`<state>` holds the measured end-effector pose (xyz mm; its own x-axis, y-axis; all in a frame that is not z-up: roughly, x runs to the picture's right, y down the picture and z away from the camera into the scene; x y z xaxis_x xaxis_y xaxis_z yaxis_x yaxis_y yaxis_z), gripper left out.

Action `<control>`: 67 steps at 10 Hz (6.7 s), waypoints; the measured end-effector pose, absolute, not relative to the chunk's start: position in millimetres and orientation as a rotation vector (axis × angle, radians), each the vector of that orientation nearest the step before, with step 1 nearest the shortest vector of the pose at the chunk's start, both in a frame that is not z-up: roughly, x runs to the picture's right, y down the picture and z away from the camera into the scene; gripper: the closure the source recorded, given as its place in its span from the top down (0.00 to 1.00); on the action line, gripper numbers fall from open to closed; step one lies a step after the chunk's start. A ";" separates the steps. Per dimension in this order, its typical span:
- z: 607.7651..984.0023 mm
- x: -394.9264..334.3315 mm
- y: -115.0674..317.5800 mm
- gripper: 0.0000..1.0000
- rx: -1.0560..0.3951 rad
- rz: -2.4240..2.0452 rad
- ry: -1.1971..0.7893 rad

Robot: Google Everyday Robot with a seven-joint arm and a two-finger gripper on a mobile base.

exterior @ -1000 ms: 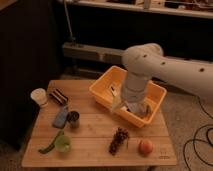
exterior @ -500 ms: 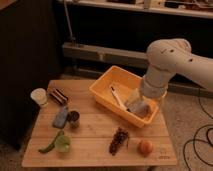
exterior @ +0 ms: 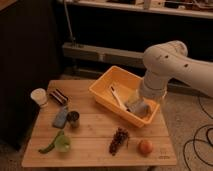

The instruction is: Place towel in plastic cup

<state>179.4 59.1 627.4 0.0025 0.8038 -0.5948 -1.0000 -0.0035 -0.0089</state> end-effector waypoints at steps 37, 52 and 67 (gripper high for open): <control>728.9 159.2 10.7 0.00 -0.527 1.445 0.287; 569.4 -115.6 154.3 0.00 -1.058 0.639 -0.101; 609.1 -239.9 189.6 0.00 -1.229 0.330 -0.339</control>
<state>-239.9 189.6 609.1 0.9033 0.4227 0.0742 -0.0624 0.3004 -0.9518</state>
